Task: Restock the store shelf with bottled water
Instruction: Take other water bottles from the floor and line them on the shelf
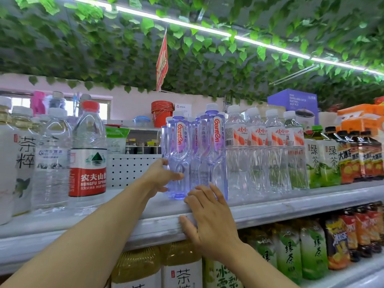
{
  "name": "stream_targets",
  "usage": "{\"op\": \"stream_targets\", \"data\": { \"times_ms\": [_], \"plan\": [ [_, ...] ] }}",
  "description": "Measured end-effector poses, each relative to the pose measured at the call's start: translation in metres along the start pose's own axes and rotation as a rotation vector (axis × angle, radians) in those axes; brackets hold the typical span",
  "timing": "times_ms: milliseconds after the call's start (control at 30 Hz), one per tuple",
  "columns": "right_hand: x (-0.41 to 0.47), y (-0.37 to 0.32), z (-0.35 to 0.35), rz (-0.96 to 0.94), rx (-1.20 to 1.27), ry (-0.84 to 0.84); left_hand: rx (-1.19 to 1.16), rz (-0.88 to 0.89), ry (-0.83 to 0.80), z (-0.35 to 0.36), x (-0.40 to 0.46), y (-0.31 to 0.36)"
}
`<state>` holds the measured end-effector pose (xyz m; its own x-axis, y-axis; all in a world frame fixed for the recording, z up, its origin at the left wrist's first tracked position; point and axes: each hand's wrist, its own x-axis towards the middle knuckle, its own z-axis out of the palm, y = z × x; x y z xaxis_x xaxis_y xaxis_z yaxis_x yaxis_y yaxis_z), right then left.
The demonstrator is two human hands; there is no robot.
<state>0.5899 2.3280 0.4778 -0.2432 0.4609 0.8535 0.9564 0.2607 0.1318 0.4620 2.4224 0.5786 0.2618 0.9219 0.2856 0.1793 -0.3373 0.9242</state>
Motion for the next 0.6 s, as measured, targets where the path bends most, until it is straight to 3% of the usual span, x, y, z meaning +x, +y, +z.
{"op": "stream_targets", "data": {
  "times_ms": [200, 400, 600],
  "plan": [
    [0.001, -0.002, -0.005, 0.018, 0.023, -0.055, 0.014, -0.020, -0.040, -0.003, 0.002, 0.001],
    [0.021, -0.014, -0.012, 0.081, 0.018, -0.005, 0.290, -0.046, -0.017, -0.024, 0.015, 0.006],
    [0.056, -0.027, -0.006, 0.146, 0.112, -0.072, 0.443, -0.097, 0.007, -0.041, 0.042, 0.007]
  ]
}}
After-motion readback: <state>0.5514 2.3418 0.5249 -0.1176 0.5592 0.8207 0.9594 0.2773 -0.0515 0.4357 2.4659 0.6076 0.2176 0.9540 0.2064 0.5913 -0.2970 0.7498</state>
